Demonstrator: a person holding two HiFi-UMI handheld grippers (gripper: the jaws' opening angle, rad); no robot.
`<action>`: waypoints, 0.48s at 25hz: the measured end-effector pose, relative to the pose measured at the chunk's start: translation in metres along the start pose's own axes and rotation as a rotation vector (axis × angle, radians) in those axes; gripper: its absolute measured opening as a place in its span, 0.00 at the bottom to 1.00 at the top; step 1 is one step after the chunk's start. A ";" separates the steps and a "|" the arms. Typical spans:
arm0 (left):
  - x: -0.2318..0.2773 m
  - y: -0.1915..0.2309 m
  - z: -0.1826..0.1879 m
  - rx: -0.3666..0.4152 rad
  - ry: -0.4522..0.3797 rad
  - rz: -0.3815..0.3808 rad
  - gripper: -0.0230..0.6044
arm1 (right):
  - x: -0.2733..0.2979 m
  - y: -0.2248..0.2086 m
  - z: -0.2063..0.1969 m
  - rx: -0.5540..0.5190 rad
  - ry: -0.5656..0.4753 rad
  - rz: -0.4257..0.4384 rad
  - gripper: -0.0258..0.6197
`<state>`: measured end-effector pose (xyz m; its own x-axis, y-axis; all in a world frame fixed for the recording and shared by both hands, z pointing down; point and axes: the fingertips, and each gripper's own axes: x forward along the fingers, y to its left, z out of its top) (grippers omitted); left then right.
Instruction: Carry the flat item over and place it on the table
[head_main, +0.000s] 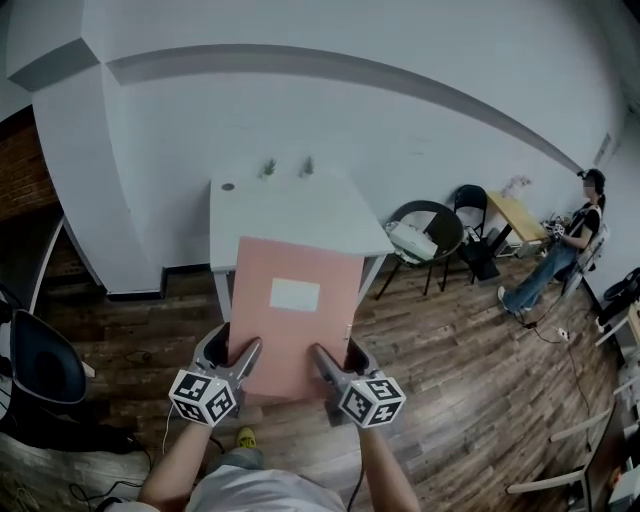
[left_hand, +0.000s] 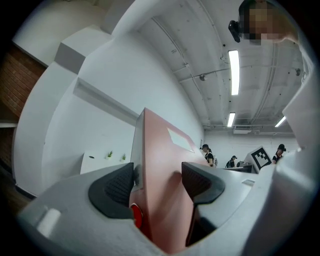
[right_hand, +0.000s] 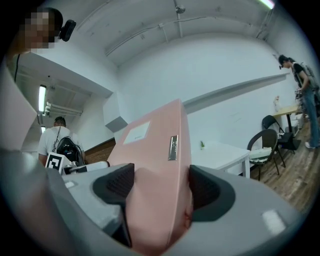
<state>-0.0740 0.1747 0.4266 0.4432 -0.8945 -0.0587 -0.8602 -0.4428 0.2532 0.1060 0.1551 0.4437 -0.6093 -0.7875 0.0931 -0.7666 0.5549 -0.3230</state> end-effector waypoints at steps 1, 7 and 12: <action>0.008 0.013 0.004 -0.005 0.001 -0.003 0.50 | 0.014 0.000 0.003 -0.002 0.000 -0.004 0.56; 0.051 0.081 0.025 -0.015 0.008 -0.036 0.50 | 0.091 0.000 0.018 -0.003 -0.011 -0.036 0.56; 0.071 0.107 0.032 -0.014 0.008 -0.063 0.50 | 0.120 -0.002 0.023 -0.006 -0.022 -0.058 0.56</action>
<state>-0.1428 0.0614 0.4186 0.4987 -0.8642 -0.0670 -0.8267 -0.4974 0.2631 0.0387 0.0530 0.4342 -0.5591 -0.8241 0.0908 -0.8019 0.5096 -0.3119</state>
